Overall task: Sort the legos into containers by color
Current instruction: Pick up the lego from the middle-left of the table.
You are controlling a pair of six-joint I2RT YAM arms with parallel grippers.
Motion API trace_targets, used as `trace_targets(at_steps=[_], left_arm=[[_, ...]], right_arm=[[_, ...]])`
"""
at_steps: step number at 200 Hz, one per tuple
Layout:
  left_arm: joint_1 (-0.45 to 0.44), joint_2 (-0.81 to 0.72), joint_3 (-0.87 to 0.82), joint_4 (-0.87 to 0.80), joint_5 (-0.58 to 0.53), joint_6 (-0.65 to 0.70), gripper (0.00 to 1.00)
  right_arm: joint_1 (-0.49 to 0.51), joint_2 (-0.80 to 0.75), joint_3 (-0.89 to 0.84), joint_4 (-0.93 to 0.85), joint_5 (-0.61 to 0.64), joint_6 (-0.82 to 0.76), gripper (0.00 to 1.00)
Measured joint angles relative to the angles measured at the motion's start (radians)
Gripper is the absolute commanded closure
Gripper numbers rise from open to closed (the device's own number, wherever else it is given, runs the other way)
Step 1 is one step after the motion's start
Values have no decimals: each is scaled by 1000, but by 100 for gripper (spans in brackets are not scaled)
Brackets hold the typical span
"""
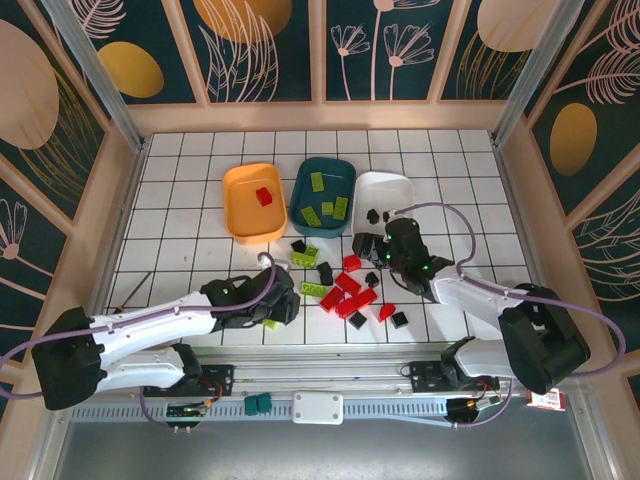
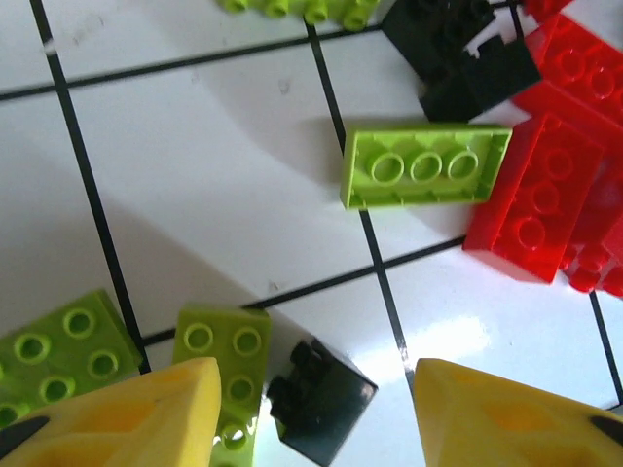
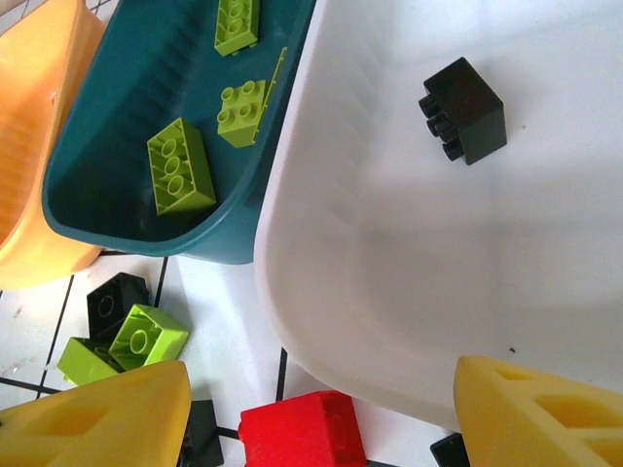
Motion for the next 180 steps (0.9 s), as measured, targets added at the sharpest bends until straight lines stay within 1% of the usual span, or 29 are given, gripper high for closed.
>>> trace_targets(at_steps=[19,34,58,112,143,169,180], left_arm=[[-43,26,0,-5,-18,-19,51],[-79,66,2,-10,-35,-26,54],[-125,139,17,-31,-75,-29,56],[-146,177,27,-32,-144,-29,63],[-165,212,28,-25,-145,-29,66],[-179,225,28,-19,-145,-29,65],[-179,234,30,-14,-145,-29,68]], right_arm=[[0,2,0,3,0,0,28],[0,2,0,3,0,0,28],[0,2,0,3,0,0,28],[0,2,0,3,0,0,28],[0,2,0,2,0,0,28],[0,2,0,3,0,0,28],[0,2,0,3,0,0,28]])
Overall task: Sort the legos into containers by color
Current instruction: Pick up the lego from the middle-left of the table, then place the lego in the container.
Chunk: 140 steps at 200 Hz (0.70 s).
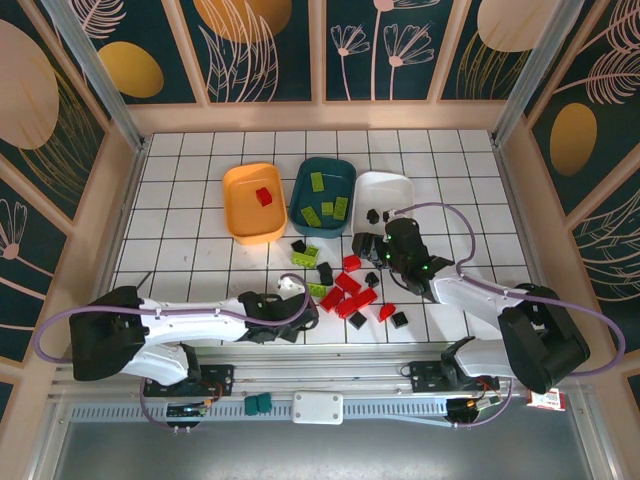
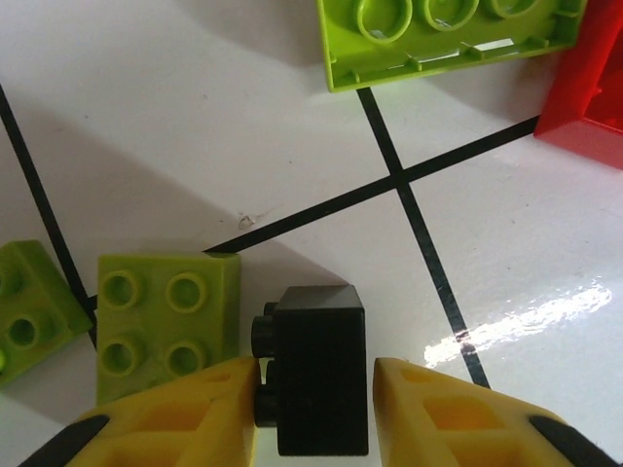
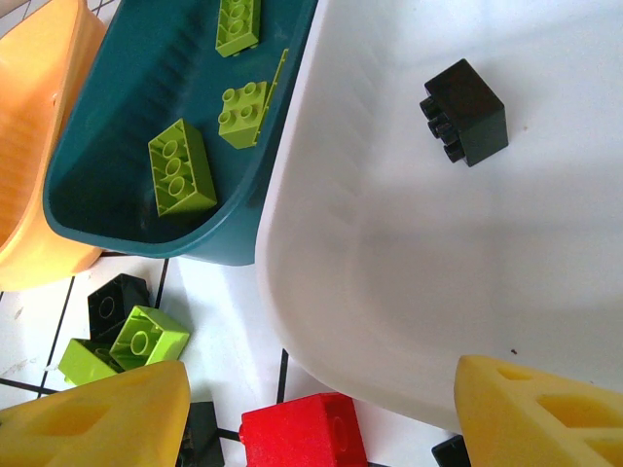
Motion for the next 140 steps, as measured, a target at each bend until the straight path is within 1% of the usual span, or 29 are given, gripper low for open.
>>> trace_targets(at_steps=[10,32,65,88,105,128,140], left_arm=[[0,15,3,7,0,-1,74],[0,25,8,13,-16,0,82],[0,23,27,6,-48,-2,86],[10,18,94,5,-69,19,90],[57,18,159,39,-63,61,90],[173,29,242,123,-38,132,91],[231,72,319,156,-21,174,91]], right_arm=[[0,0,0,0,0,0,28],[0,0,0,0,0,0,28],[0,-18,-3,-4,1,0,28],[-2,-50,-11,-9,5,0,28],[-3,-75,-16,-14,11,0,28],[-4,-99,-21,-19,18,0,27],[-5,-106,-22,-23,24,0,28]])
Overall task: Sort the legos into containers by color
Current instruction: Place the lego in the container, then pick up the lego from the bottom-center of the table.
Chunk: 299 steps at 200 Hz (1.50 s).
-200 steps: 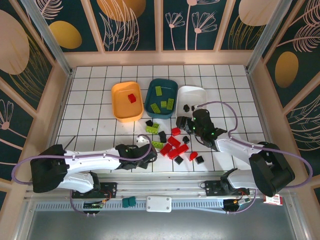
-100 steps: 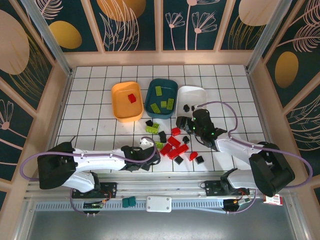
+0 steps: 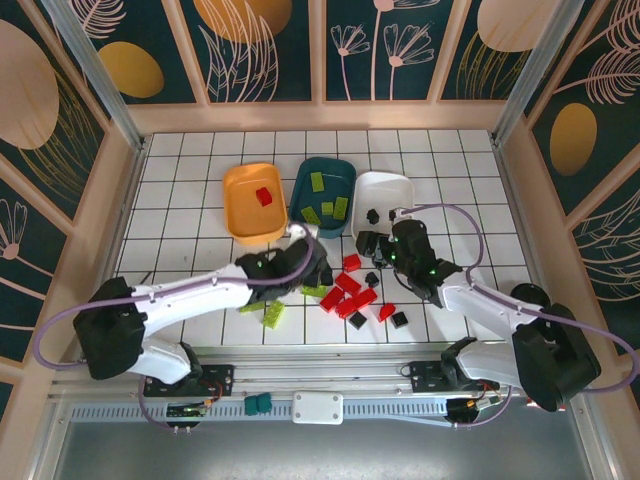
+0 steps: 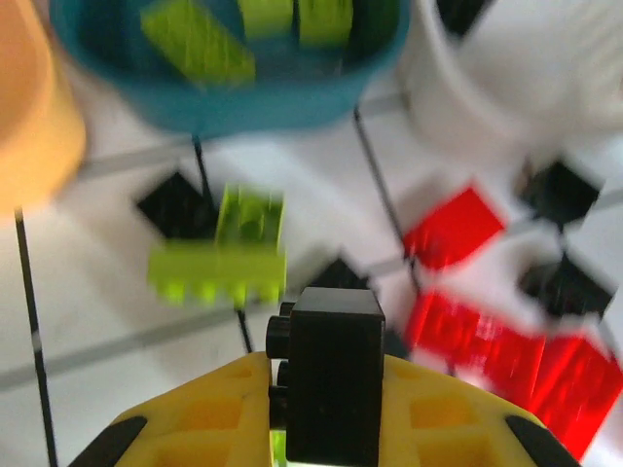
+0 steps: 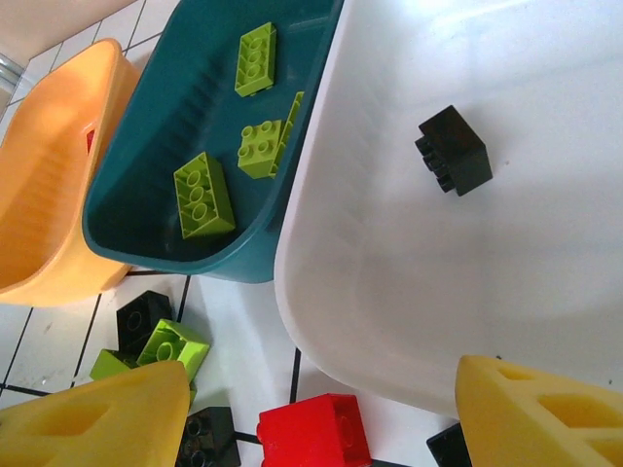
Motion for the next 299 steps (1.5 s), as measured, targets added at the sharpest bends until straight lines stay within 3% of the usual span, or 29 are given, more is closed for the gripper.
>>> trace_targets(at_steps=[35,114,125,151,180,204,229,249,270,299], left_arm=[[87,224,269,106,101,89,92],[137,666,736,99,254,135,92],[142,717,802,86,263,135,86],[154,803,932,46,283,134,58],[163,856,1072,-4,291,127,41],[164,850,1144,-17,291,135,30],[164,771,1087,-2,292,133,17],[164,597,880,56,293,125,9],[164,369,639,129,274,114,2],[164,27,348,185,159,109,1]], right_arm=[[-2,-33,-14,-23,16,0,27],[-5,-306,-83,-74,108,19,27],[-7,-328,-83,-75,110,19,27],[-10,-319,-83,-92,106,23,27],[-10,-313,-83,-137,76,38,27],[-10,-314,-103,-148,34,59,29],[0,-301,-127,-166,-31,71,34],[58,-245,-121,-162,-82,55,34],[184,-113,-69,-161,-119,8,34],[364,113,65,-145,-155,-64,27]])
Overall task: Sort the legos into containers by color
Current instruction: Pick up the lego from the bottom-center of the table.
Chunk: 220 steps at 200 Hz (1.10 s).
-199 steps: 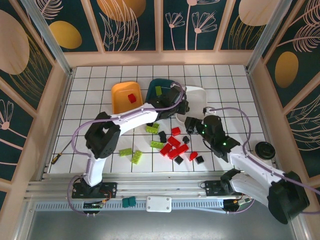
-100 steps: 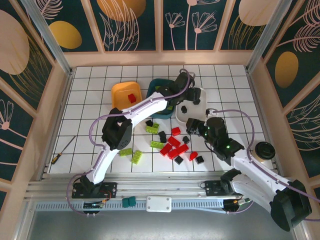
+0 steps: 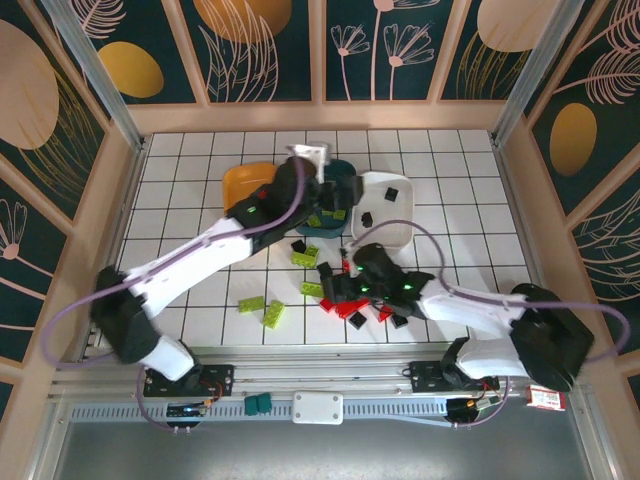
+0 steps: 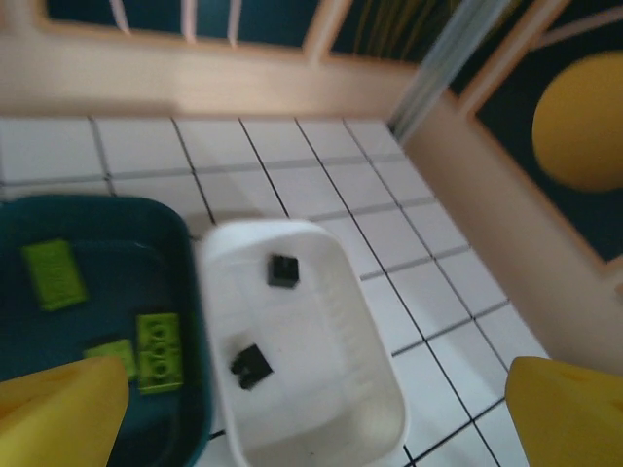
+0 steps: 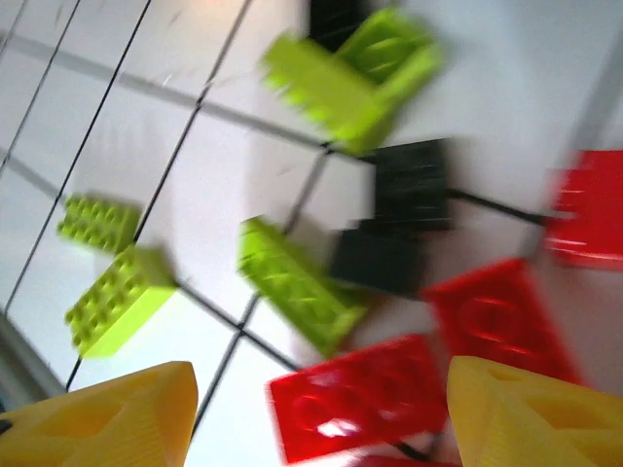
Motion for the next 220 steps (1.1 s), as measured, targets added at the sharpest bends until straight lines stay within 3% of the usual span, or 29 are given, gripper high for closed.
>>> trace_targets(at_steps=[45,92,155,220], left_arm=[[3,-439,-290,-71,-283,-10,1],[6,-734,-422,-214,-437,-75,1],[6,-782,-463,-298,-490,-122,1],[6,-727,-526,-310,-497,-158,1]], right_arm=[[212,340,239,25,15,-141,14],[275,524,390,14,73,-251,3],[325,613,483,-13,146,-344,7],[357,623,467,-8,208,-391,28]])
